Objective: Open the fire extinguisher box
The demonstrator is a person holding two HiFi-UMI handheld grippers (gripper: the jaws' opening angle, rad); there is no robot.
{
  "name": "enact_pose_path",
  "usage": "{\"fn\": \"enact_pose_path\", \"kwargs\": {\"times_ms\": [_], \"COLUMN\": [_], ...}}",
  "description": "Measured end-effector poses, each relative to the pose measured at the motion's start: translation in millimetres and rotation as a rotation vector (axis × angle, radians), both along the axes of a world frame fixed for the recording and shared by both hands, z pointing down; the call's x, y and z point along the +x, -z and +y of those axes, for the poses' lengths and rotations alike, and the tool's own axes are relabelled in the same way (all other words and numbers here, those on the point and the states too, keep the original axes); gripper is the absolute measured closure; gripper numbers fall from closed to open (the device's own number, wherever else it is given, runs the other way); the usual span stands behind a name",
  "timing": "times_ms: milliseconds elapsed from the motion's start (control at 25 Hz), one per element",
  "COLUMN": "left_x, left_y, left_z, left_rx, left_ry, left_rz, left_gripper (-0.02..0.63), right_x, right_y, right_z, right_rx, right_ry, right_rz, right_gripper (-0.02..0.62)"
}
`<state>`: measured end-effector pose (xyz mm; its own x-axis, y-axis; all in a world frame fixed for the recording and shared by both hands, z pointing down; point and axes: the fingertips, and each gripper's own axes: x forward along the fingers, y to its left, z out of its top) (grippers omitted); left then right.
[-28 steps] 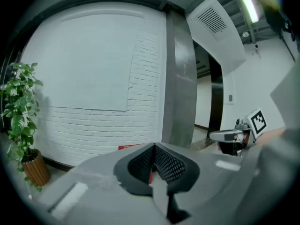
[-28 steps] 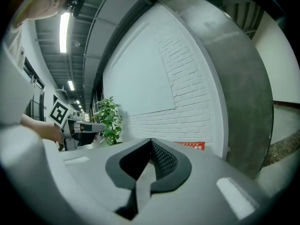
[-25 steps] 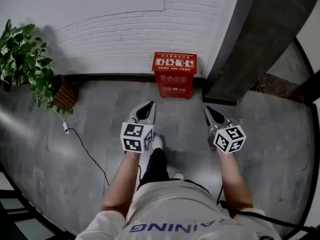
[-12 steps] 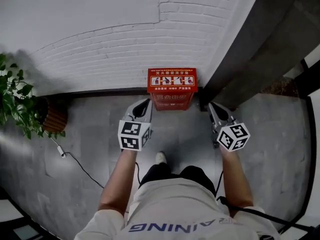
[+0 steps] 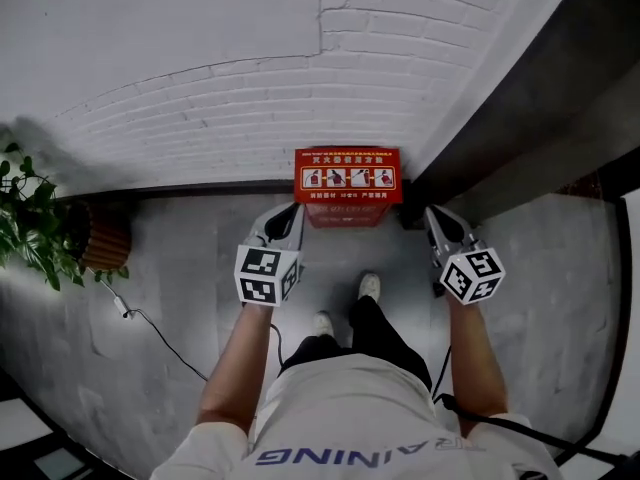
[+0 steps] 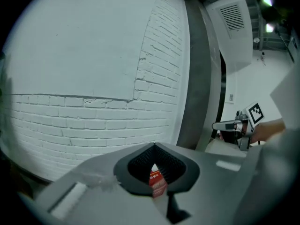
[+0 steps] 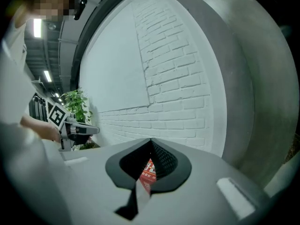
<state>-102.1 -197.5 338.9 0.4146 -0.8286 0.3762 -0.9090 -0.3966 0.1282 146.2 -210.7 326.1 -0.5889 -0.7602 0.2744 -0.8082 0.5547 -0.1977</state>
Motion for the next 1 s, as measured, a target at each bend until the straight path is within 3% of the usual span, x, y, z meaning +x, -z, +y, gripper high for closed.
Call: {"fn": "enact_pose_path", "kwargs": {"times_ms": [200, 400, 600, 840, 1000], "left_x": [3.6, 24.7, 26.5, 29.6, 34.7], "left_y": [-22.9, -58.8, -122.5, -217.4, -265.2], "left_z": [-37.2, -63.2, -77.6, -76.2, -74.5], "left_rx": [-0.032, -0.047, -0.086, -0.131, -0.107], "left_ry": [0.051, 0.05, 0.05, 0.026, 0.012], "left_rz": [-0.03, -0.059, -0.092, -0.085, -0.078], "left_gripper": [0.601, 0.601, 0.601, 0.601, 0.601], "right_x": [9.9, 29.4, 31.8, 42.1, 43.0], "right_y": [-34.1, -90.2, -148.5, -240.8, -283.6], "right_z": [-42.1, -65.4, -83.4, -85.4, -87.0], "right_rx": [-0.03, -0.124, -0.165, -0.189, -0.193], "right_ry": [0.061, 0.106, 0.108, 0.088, 0.083], "right_rz": [0.045, 0.023, 0.003, 0.07, 0.085], "right_gripper": [0.592, 0.592, 0.592, 0.592, 0.592]}}
